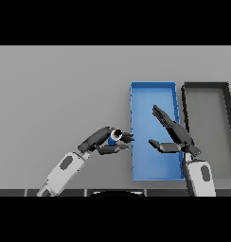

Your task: Pick up the blue pipe and place it into the blue bin.

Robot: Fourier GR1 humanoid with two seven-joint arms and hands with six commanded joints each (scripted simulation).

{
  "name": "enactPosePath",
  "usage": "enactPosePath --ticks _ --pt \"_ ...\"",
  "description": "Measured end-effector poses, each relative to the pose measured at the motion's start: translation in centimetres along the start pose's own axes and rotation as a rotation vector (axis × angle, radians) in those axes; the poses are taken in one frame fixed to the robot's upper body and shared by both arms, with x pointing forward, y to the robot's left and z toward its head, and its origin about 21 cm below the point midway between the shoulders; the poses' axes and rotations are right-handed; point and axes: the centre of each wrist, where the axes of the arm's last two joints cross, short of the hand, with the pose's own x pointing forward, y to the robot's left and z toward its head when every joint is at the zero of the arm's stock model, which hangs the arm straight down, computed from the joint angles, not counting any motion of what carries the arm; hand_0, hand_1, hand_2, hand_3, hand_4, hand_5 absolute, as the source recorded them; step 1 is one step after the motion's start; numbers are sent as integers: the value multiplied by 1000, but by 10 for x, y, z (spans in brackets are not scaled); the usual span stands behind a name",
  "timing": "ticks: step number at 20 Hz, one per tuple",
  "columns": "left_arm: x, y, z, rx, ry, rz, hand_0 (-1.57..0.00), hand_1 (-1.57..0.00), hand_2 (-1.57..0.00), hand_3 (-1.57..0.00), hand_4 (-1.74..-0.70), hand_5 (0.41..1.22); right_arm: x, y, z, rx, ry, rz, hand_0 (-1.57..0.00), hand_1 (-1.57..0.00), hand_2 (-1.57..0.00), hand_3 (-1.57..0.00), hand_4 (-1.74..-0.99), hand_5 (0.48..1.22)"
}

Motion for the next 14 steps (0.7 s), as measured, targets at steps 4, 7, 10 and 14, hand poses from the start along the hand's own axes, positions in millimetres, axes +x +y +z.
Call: enactPosePath --ticks 4,7,10,14 --pt "0 5 2 6 0 -1 -1571 -1571 -1571 -1439 -1732 1221 40 7 -22 200 -45 59 1 1 1 1 -1305 522" --pt "1 1 -2 -5 6 -7 -1571 -1571 -1571 -1436 -1732 1221 58 19 -36 317 -50 81 1 1 1 1 -1295 522" --pt "1 5 -1 3 -7 -12 -1571 -1571 -1571 -1437 -1732 1221 72 27 -53 409 -73 107 1 1 1 1 -1303 532" --pt "1 6 -2 -8 -2 -5 -1571 -1571 -1571 -1452 -1729 1221 81 41 -74 525 -86 155 1 1 1 1 -1270 530"
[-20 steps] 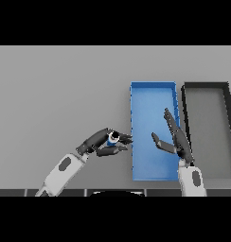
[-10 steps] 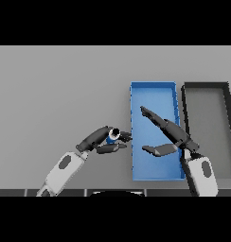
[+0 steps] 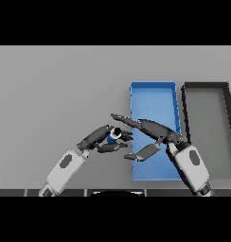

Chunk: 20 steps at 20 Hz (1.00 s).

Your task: Pick up the blue pipe and place it into the blue bin.

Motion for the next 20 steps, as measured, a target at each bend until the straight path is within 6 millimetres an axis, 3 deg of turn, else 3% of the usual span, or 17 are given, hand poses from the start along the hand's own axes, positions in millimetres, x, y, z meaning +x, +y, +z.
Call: enactPosePath --ticks 7,11,12,13,15,16,17,18,20 --pt "-2 2 -1 -31 -19 31 -1571 -1571 -1571 -1515 -1733 1221 -3 2 -44 84 14 -12 1 1 1 1 -1222 512" --pt "-4 4 -2 -41 4 33 -1571 -1571 -1571 -1474 -1720 1221 -3 1 -67 137 21 -10 -14 -36 -68 -11 -1241 516" --pt "-3 2 0 -53 -7 52 -1571 -1567 -1571 -1395 -1717 1221 -6 2 -71 155 28 -16 -54 -83 -115 -43 -1268 519" --pt "-3 2 -3 -58 -8 56 -1496 -1393 -1367 -1150 -1630 1221 -7 5 -76 168 24 -15 -138 -166 -193 -106 -1308 523" --pt "2 8 -2 -53 6 -53 -993 -895 -875 -736 -1587 1221 -4 4 -83 187 22 -11 -478 -500 -500 -375 -1390 538" --pt "3 6 -3 -59 44 -110 -879 -828 -796 -667 -1611 1221 -2 3 -88 203 22 -1 -697 -714 -714 -562 -1453 551" --pt "3 4 -3 -39 52 -124 -895 -867 -845 -656 -1637 1221 -3 3 -88 227 5 -6 -872 -886 -886 -701 -1503 573" --pt "3 1 -3 -34 44 -117 -1030 -1008 -990 -623 -1658 1192 0 6 -92 249 -2 -16 -1012 -1023 -1023 -828 -1541 604" --pt "2 1 0 -18 -28 -26 -1225 -1211 -1199 -525 -1688 1203 -3 10 -90 240 5 -68 -1213 -1220 -1220 -1096 -1492 706"
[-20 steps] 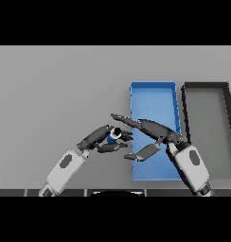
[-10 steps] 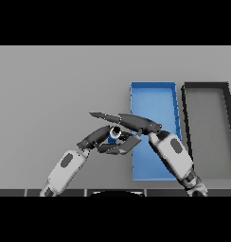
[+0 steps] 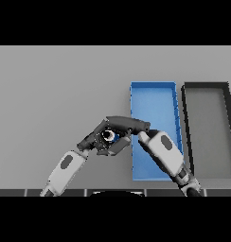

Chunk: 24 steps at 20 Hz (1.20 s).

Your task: Pick up the blue pipe and place it into the blue bin.

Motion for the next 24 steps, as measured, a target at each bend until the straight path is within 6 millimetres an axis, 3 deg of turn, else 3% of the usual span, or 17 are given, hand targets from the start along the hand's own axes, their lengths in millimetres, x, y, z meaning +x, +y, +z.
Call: enactPosePath --ticks 2,4,7,9,10,11,13,16,21,24 --pt "0 0 -1 3 -10 51 -1349 -1340 -1333 -527 -1707 1209 -2 1 1 -22 -14 -30 -1342 -1346 -1346 -1267 -1464 891" --pt "-2 0 2 2 -3 62 -1429 -1423 -1419 -588 -1719 1214 -5 3 3 -42 -25 -6 -1424 -1427 -1427 -1376 -1456 1010" --pt "0 3 -2 -1 -3 21 -1498 -1453 -1493 -527 -1730 1217 -5 6 1 -41 -50 55 -1496 -1497 -1497 -1471 -1469 1113" --pt "0 0 -2 -8 -1 11 -1499 -1356 -1521 -505 -1734 1219 -7 9 0 -42 -54 45 -1523 -1524 -1524 -1507 -1473 1152" --pt "2 3 -4 -18 -20 -2 -1426 -1220 -1350 -531 -1637 1219 -5 11 0 -35 -60 20 -1533 -1533 -1533 -1520 -1474 1166" --pt "-1 4 -1 -32 -35 -2 -1407 -1190 -1242 -518 -1544 1219 -4 11 0 -33 -57 11 -1540 -1541 -1541 -1530 -1477 1177" --pt "1 4 -1 -66 -13 -22 -979 -802 -819 -332 -1343 1220 -5 14 2 -33 -82 19 -1551 -1552 -1552 -1545 -1480 1193" --pt "0 9 1 -122 7 -34 -501 -410 -419 -170 -1110 1184 -2 13 4 -34 -70 22 -1561 -1561 -1561 -1558 -1482 1206" --pt "-5 11 2 -103 42 -99 -163 -134 -137 -55 -880 842 -2 15 4 -40 -95 8 -1568 -1568 -1568 -1567 -1484 1216" --pt "-7 13 4 -77 76 -118 -83 -68 -69 -28 -826 719 0 15 3 -45 -118 2 -1569 -1569 -1569 -1569 -1485 1219"
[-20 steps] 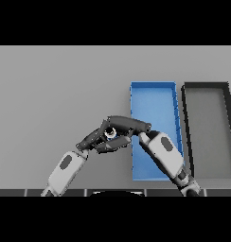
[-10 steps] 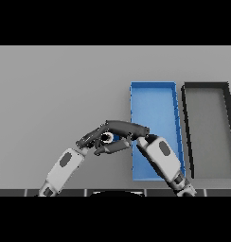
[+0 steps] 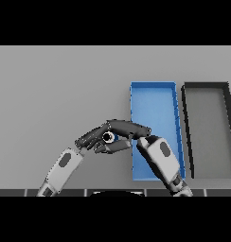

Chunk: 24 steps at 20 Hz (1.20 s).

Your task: Pick up the blue pipe and place it into the blue bin.

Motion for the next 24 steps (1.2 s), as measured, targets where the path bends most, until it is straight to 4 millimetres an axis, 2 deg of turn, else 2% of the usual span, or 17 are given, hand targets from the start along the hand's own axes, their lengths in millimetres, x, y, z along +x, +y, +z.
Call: enactPosePath --ticks 3,5,7,10,14,16,19,20,22,24 --pt "0 -1 -2 12 15 22 -42 -34 -35 -14 -842 636 -1 -3 1 -8 7 5 -1570 -1570 -1570 -1570 -1487 1220" --pt "-6 2 4 33 58 56 -27 -22 -22 -8 -865 616 -1 -5 0 -24 -10 8 -1570 -1570 -1570 -1570 -1490 1220" --pt "-2 2 5 40 90 78 -17 -13 -14 -5 -880 605 -2 -6 -1 -32 -13 -4 -1571 -1571 -1571 -1571 -1492 1220" --pt "-2 -4 6 36 97 65 -8 -6 -7 -2 -876 555 3 -10 -4 -22 -29 -171 -1571 -1571 -1571 -1571 -1492 1221" --pt "-4 -6 9 33 104 63 -3 -2 -2 0 -865 523 33 -25 -9 -23 -71 -300 -1571 -1571 -1571 -1571 -1493 1221" --pt "-4 -5 11 35 121 62 -1 -1 -1 0 -865 509 47 -36 -8 -45 -74 -283 -1571 -1571 -1571 -1571 -1492 1221" --pt "-4 -2 14 31 122 66 0 0 0 1 -863 493 81 -49 -15 -47 -122 -247 -1571 -1571 -1571 -1571 -1494 1221" --pt "-2 -3 13 29 111 66 0 0 0 1 -867 486 97 -60 -17 -66 -154 -196 -1571 -1571 -1571 -1571 -1495 1221" --pt "-2 -8 11 18 114 67 0 0 0 1 -866 484 111 -80 -18 -110 -192 -160 -1571 -1571 -1571 -1571 -1496 1221" --pt "-2 -3 10 35 123 53 1 1 1 1 -860 484 119 -99 -14 -203 -201 -144 -1571 -1571 -1571 -1571 -1497 1221"
